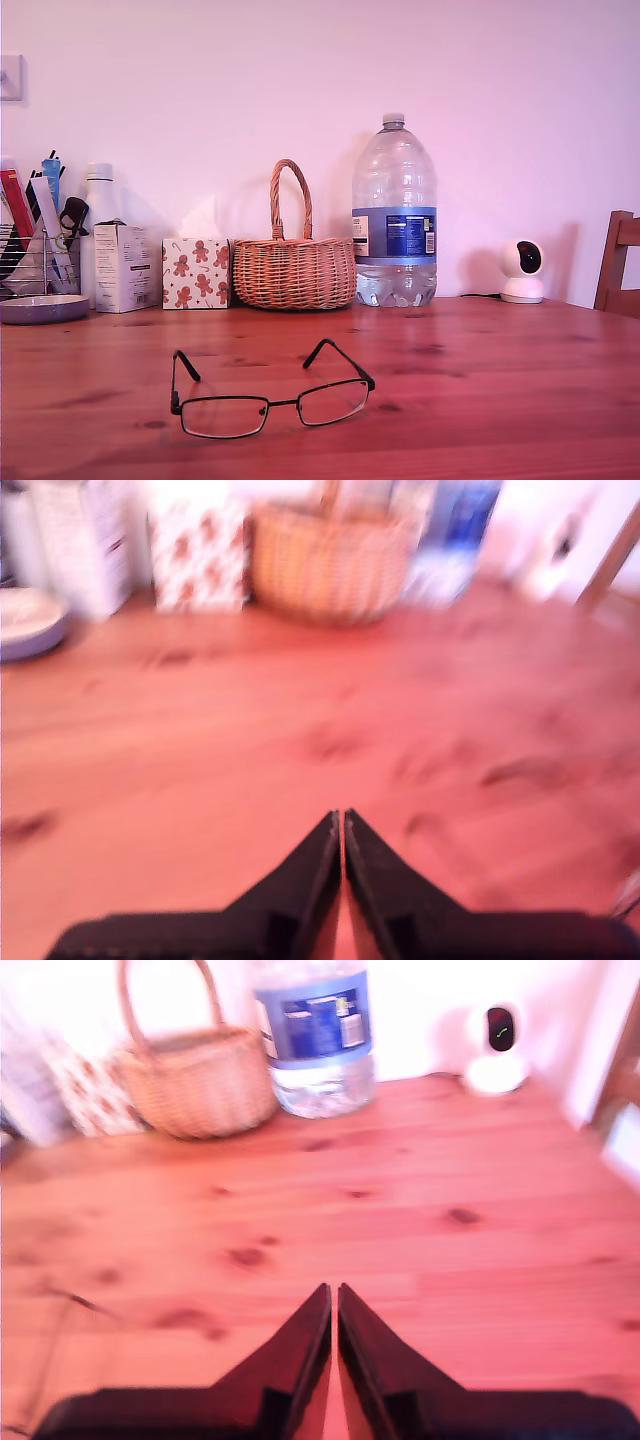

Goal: Pick up the glasses and close them, then place them back on the table

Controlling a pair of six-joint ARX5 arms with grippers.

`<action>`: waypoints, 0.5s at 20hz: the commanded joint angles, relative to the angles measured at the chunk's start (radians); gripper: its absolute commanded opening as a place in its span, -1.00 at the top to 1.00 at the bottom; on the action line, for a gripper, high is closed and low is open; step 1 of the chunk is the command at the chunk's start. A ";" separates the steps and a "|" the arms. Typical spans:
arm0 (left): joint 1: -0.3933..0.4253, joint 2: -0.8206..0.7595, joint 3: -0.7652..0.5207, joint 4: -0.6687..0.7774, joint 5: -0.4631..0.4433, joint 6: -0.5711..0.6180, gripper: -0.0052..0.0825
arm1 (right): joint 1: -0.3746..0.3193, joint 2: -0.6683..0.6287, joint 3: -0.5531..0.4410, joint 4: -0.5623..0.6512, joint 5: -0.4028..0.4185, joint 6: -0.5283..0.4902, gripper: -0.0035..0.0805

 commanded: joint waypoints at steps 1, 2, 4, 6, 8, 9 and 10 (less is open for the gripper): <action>0.000 0.005 -0.014 0.021 0.050 -0.004 0.93 | 0.005 0.005 -0.012 0.014 -0.043 0.046 0.94; -0.006 0.010 -0.013 0.022 0.080 -0.003 0.93 | 0.013 0.005 -0.012 0.013 -0.076 0.048 0.94; -0.034 0.031 -0.006 0.017 0.129 -0.003 0.93 | 0.045 0.005 -0.012 0.013 -0.107 0.069 0.94; -0.079 0.077 0.014 0.016 0.150 0.018 0.93 | 0.089 0.005 -0.012 0.013 -0.109 0.069 0.94; -0.138 0.140 0.052 0.008 0.153 0.048 0.93 | 0.132 0.005 -0.012 0.013 -0.109 0.070 0.94; -0.169 0.180 0.082 -0.009 0.152 0.073 0.93 | 0.159 0.007 -0.012 0.012 -0.109 0.074 0.94; -0.201 0.230 0.115 -0.027 0.152 0.116 0.93 | 0.180 0.010 -0.012 0.009 -0.109 0.077 0.94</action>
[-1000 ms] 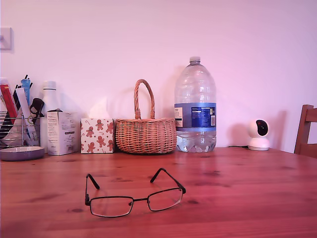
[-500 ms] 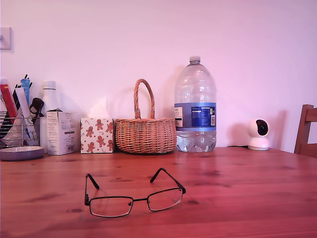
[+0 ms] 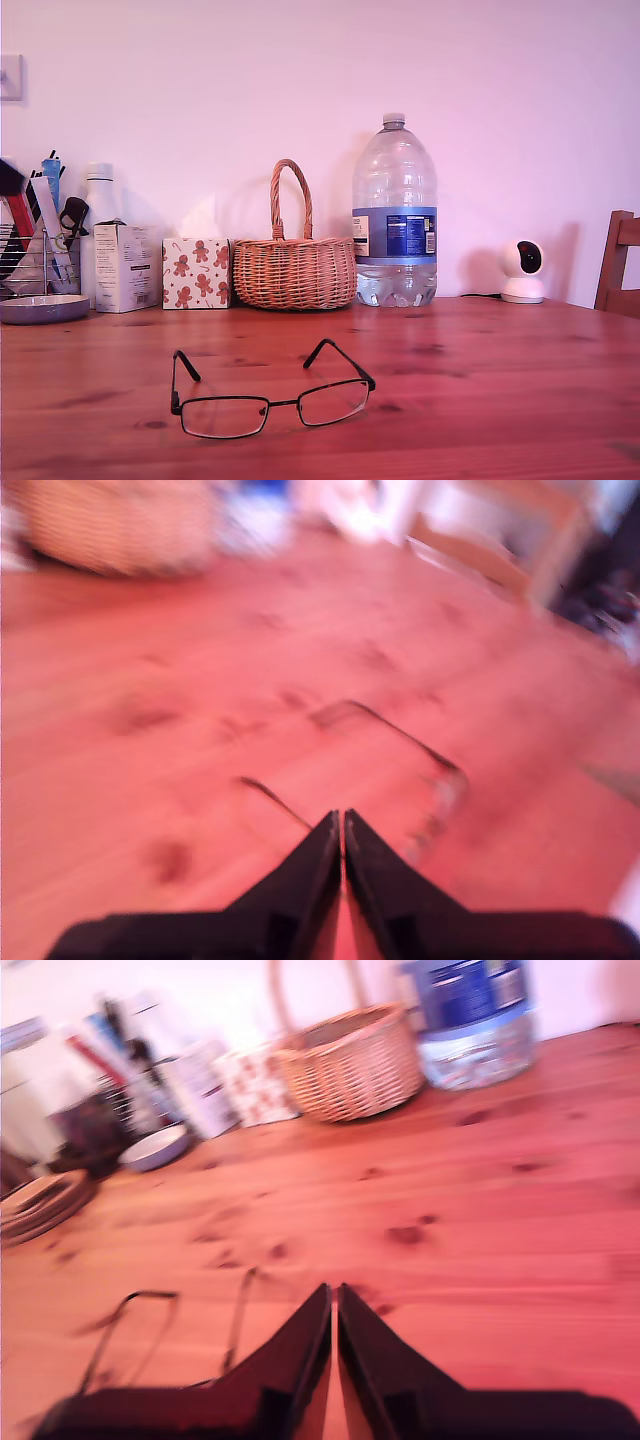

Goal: Pick up the glasses and close them, then place them back on the table

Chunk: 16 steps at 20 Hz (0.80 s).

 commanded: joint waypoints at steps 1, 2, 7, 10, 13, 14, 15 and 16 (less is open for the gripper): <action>-0.045 0.081 0.080 -0.012 0.005 0.072 0.93 | 0.030 0.015 -0.012 0.006 -0.005 0.006 0.94; -0.075 0.132 0.117 -0.034 0.002 0.113 0.93 | 0.045 0.023 -0.012 0.006 -0.003 0.009 0.94; -0.217 0.430 0.304 -0.173 -0.025 0.334 0.93 | 0.101 0.087 -0.012 0.010 -0.003 0.027 0.94; -0.282 0.593 0.404 -0.211 -0.047 0.398 0.93 | 0.126 0.132 -0.012 0.014 -0.003 0.027 0.94; -0.322 0.752 0.500 -0.244 -0.047 0.413 0.92 | 0.131 0.164 -0.012 0.026 -0.002 0.026 0.94; -0.328 0.800 0.529 -0.254 -0.048 0.414 0.90 | 0.131 0.172 -0.012 0.036 -0.003 0.024 0.94; -0.335 0.848 0.553 -0.257 -0.059 0.424 0.84 | 0.131 0.177 -0.012 0.048 -0.002 0.023 0.94; -0.345 0.892 0.574 -0.259 -0.074 0.436 0.73 | 0.131 0.180 -0.012 0.062 0.001 0.020 0.94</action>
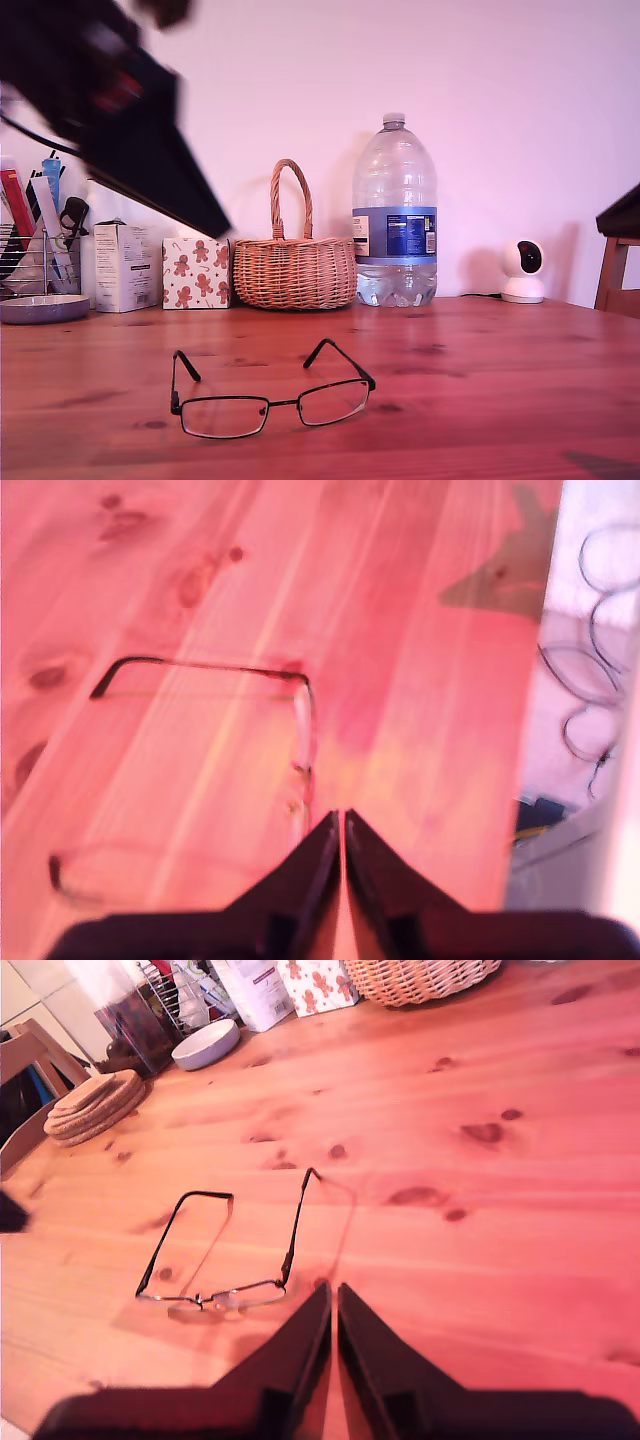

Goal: Pick up the glasses and close them, then place them back on the table

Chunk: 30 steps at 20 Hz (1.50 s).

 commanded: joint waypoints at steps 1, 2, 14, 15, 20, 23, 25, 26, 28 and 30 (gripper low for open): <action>-0.017 0.074 0.018 -0.009 -0.023 0.034 0.58 | 0.005 0.008 -0.012 0.030 0.004 -0.010 0.94; -0.030 0.111 0.032 -0.008 -0.048 0.059 0.41 | 0.004 0.008 -0.012 0.036 0.004 -0.018 0.94; -0.110 0.369 0.106 0.072 -0.161 0.165 0.19 | 0.004 0.010 -0.012 0.036 0.012 -0.026 0.94; -0.111 0.383 0.106 0.092 -0.169 0.181 0.19 | 0.004 0.010 -0.012 0.036 0.014 -0.027 0.94; -0.111 0.427 0.107 0.130 -0.175 0.194 0.19 | 0.004 0.010 -0.012 0.036 0.023 -0.026 0.94; -0.111 0.447 0.108 0.137 -0.175 0.194 0.19 | 0.004 0.010 -0.012 0.036 0.030 -0.027 0.94; -0.111 0.451 0.108 0.143 -0.175 0.194 0.19 | 0.004 0.010 -0.012 0.036 0.030 -0.027 0.94; -0.111 0.454 0.108 0.145 -0.175 0.194 0.19 | 0.004 0.010 -0.012 0.036 0.030 -0.027 0.94; -0.111 0.459 0.108 0.147 -0.175 0.194 0.19 | 0.004 0.010 -0.012 0.036 0.030 -0.026 0.94; -0.111 0.463 0.108 0.147 -0.175 0.195 0.19 | 0.004 0.010 -0.012 0.036 0.030 -0.027 0.94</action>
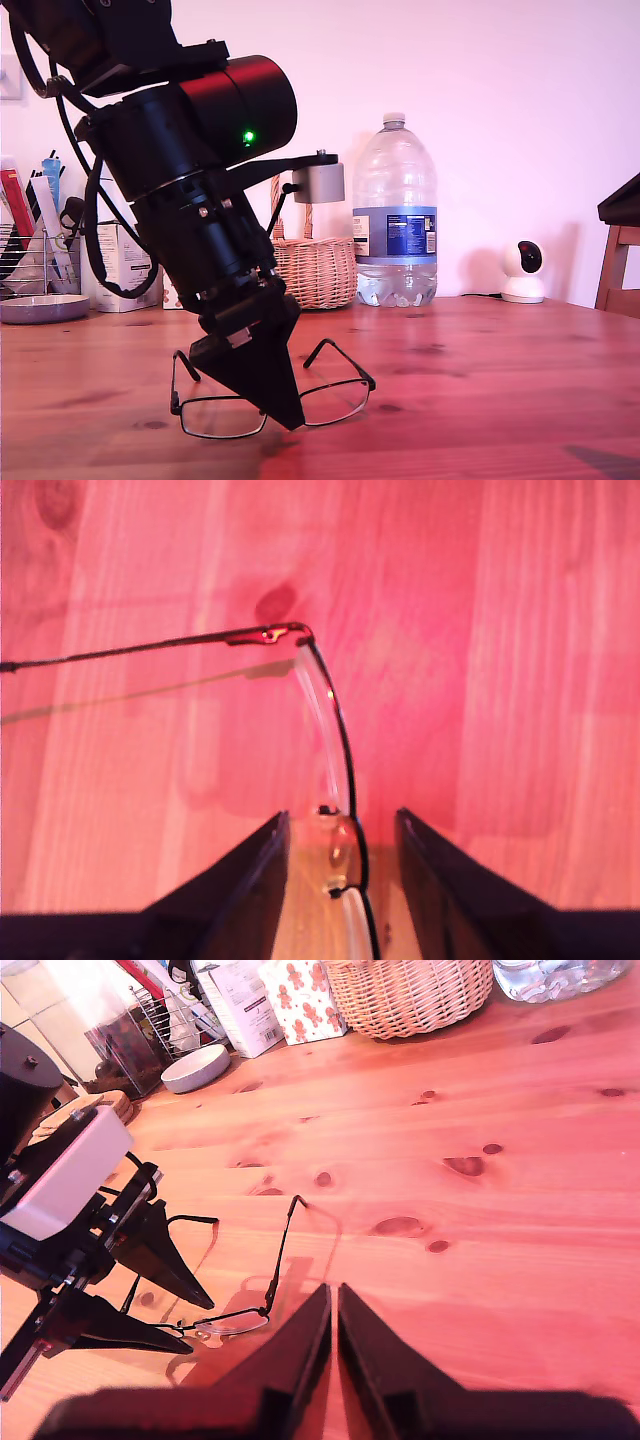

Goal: Pick up the glasses and close them, then place them back on the table

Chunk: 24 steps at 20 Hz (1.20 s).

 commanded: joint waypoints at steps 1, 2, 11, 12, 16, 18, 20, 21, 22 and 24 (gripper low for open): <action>-0.005 0.026 -0.002 0.006 0.003 0.005 0.19 | 0.004 0.006 -0.012 0.010 0.000 -0.003 0.94; -0.005 0.034 -0.002 0.002 0.005 0.005 0.20 | 0.004 0.006 -0.012 0.010 0.000 -0.002 0.94; -0.006 0.056 -0.002 -0.005 0.005 0.005 0.56 | 0.004 0.006 -0.012 0.010 0.000 -0.002 0.94; -0.007 0.056 -0.002 -0.005 0.005 0.005 0.61 | 0.004 0.006 -0.012 0.010 0.000 -0.002 0.94; -0.007 0.056 -0.002 -0.005 0.005 0.005 0.80 | 0.004 0.006 -0.012 0.010 0.000 -0.002 0.94; -0.007 0.055 -0.002 -0.008 0.004 0.007 0.86 | 0.004 0.006 -0.012 0.010 0.000 -0.002 0.94; -0.007 0.055 0.000 -0.015 0.004 0.012 0.88 | 0.004 0.006 -0.012 0.010 0.000 -0.002 0.94; -0.007 0.055 0.004 -0.022 0.004 0.012 0.88 | 0.004 0.006 -0.012 0.009 0.000 -0.002 0.94; -0.007 0.054 0.008 -0.031 0.001 0.012 0.88 | 0.004 0.006 -0.012 0.010 0.000 -0.002 0.94; -0.007 0.047 0.021 -0.051 0.001 0.012 0.88 | 0.004 0.006 -0.012 0.010 0.000 -0.002 0.94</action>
